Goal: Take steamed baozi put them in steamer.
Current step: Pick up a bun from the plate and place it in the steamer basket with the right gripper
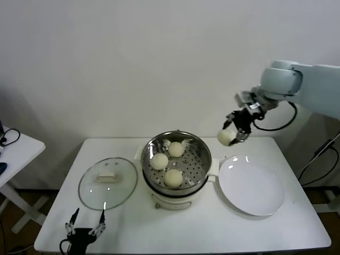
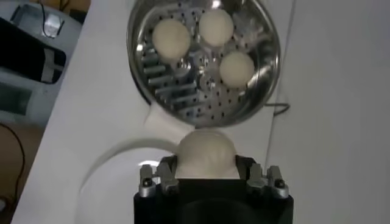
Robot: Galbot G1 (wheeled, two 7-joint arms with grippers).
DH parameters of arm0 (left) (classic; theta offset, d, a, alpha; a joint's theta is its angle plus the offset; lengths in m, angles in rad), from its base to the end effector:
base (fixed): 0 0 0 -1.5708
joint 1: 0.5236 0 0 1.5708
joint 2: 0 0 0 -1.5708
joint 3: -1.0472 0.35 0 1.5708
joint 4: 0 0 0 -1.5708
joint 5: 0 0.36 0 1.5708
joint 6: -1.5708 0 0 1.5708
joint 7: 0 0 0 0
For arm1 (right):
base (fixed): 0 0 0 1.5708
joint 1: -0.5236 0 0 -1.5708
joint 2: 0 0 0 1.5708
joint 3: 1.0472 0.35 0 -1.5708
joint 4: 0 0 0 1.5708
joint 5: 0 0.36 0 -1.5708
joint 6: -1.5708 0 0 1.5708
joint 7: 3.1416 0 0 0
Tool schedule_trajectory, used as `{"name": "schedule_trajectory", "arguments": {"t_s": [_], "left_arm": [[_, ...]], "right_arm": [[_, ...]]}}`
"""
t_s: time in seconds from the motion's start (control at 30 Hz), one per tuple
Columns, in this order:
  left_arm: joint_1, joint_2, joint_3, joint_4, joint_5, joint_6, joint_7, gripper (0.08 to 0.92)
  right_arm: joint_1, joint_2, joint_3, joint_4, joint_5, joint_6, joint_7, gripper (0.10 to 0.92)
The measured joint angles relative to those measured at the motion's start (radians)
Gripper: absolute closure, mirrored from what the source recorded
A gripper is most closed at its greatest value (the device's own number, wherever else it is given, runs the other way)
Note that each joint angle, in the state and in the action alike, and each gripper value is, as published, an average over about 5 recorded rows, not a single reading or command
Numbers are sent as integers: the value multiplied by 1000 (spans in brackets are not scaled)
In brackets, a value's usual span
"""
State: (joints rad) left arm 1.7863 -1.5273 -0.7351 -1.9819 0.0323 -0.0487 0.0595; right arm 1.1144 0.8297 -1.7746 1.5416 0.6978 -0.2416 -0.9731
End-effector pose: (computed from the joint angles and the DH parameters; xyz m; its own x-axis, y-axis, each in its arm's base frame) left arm 0.1018 0.0782 -0.3673 -0.9571 -0.1090 0.2684 -0.0591 0.9805 0.1874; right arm 0.5048 -0.0451 0.0505 -0.2197 -0.2327 0.9474 -0.9368 -0.2209 -0.2715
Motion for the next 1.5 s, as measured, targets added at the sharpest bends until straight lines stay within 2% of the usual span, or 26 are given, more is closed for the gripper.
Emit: {"name": "schedule_trajectory", "arguments": {"t_s": [0.33,1.13,1.23,1.4,1.5], "left_arm": [[-5,7,-3,0,-6,1,1,177],[-11,9,-12,15,-5,-2,0,177],[-11,8,-13,14,-5,-2,1,177],[-9,8,-15,9,-6,-2,1,177],[-7,8,-16,5,-6,-2,1,177]], "right_arm": [[-101,110,60,28,18,-85,103,380],[-439,211,187,-45,-173,-171,232,379],[-448,211,192,-47,-185,-170,235,347],[-443,201,192,-37,-177,-160,232,230],[-421,187,188,-27,-154,-153,226,206]]}}
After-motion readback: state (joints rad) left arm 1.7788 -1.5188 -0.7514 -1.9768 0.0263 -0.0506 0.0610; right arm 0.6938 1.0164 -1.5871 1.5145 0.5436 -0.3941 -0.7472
